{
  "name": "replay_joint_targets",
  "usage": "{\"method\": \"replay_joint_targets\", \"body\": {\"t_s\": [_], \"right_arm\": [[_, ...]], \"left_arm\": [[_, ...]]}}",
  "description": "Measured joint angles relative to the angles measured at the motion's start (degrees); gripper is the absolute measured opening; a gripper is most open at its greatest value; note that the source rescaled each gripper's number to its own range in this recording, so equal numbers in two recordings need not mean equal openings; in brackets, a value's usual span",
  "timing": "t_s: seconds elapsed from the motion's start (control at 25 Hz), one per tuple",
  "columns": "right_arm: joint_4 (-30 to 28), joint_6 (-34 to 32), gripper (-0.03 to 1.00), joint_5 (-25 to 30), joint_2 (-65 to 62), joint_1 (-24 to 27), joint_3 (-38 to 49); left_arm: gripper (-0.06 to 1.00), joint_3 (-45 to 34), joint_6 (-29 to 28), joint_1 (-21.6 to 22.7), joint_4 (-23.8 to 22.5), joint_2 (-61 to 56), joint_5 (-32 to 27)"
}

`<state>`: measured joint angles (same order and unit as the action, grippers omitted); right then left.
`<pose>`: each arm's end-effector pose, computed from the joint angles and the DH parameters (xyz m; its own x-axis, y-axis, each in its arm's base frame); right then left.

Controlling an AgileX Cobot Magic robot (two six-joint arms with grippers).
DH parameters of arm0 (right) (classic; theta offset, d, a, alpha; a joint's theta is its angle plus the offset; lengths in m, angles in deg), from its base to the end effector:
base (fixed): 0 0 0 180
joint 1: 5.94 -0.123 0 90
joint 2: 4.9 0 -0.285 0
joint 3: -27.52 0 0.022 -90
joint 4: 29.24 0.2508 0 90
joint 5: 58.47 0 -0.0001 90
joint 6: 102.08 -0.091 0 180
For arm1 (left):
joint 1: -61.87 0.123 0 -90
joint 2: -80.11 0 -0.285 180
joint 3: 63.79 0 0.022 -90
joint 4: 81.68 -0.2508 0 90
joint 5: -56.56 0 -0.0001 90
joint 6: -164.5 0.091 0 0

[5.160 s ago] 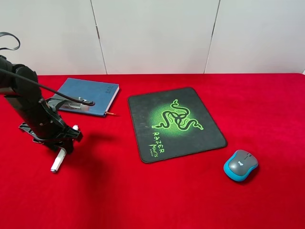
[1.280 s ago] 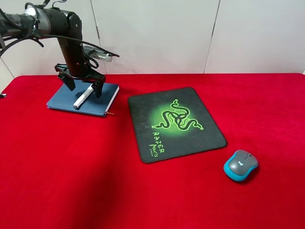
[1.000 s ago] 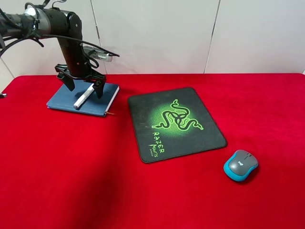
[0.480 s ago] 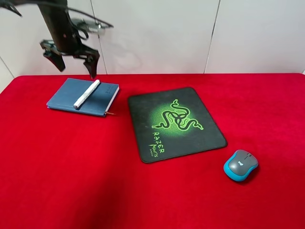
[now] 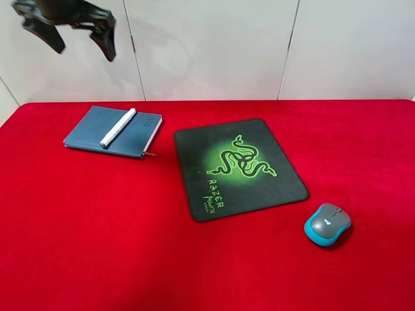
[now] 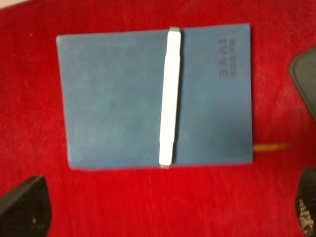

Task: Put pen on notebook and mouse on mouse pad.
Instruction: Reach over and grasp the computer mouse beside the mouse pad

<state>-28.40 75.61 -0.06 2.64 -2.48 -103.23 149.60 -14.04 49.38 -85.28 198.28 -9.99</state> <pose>-0.0024 0.0013 0.2773 -0.4221 0.0736 -0.9036 0.0694 0.9964 0.0487 0.4169 -0.0870 0.3392 -0.8457 0.2390 -0.4772 0.2319 0.9699 0.0747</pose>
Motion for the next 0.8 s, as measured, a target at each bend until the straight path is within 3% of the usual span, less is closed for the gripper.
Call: {"method": "replay_joint_targets", "body": {"t_s": [0.8], "right_arm": [[0.0, 0.0, 1.00, 0.0, 0.0, 0.0, 0.0]], "left_arm": [[0.99, -43.6, -2.6, 0.0, 0.0, -49.6, -0.1]]}}
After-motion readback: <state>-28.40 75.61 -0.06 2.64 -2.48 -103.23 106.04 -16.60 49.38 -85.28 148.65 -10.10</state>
